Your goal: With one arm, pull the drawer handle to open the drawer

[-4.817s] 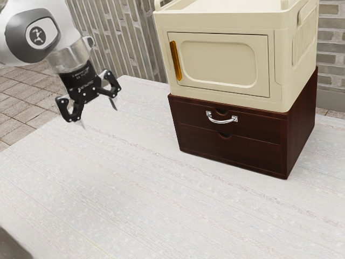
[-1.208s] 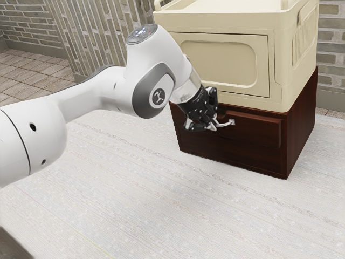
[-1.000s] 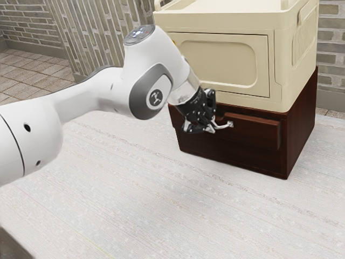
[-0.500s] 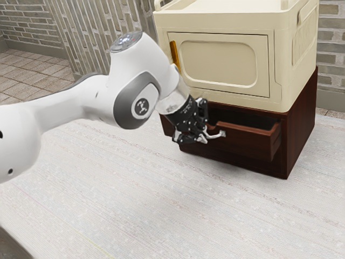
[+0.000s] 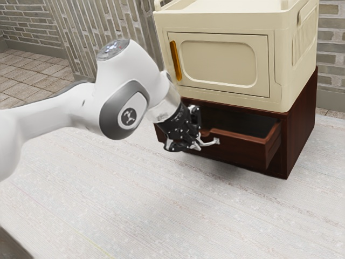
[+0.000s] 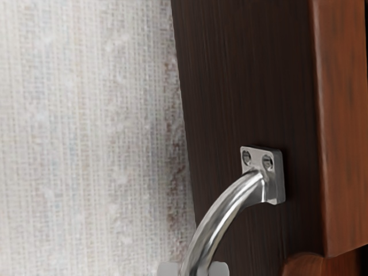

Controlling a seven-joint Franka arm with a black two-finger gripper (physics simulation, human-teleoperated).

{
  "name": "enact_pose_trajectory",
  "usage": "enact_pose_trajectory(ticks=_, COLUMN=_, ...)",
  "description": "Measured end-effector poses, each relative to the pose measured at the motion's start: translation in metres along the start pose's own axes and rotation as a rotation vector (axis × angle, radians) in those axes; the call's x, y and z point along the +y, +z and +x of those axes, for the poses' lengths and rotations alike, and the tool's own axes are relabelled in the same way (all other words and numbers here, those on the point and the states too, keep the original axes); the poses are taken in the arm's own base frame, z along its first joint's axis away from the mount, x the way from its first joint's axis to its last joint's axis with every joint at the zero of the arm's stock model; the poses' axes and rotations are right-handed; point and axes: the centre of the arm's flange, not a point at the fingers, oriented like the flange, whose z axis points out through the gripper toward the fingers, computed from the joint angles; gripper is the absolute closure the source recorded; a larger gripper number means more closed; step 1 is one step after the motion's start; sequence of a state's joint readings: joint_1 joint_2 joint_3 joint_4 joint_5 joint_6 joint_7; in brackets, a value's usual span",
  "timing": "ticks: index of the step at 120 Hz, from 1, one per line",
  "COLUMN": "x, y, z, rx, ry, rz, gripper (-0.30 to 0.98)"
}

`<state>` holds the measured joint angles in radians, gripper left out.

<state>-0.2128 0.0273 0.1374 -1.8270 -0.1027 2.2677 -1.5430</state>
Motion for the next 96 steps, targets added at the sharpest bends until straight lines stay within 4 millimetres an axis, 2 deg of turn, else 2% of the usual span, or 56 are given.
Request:
enact_pose_trajectory(ticks=63, x=-0.029, y=-0.009, z=-0.003, rx=-0.011, ry=0.005, rz=-0.002, gripper=0.79)
enact_pose_trajectory(ticks=96, x=-0.047, y=-0.022, z=-0.006, rx=-0.018, ry=0.013, rz=-0.013, gripper=0.79)
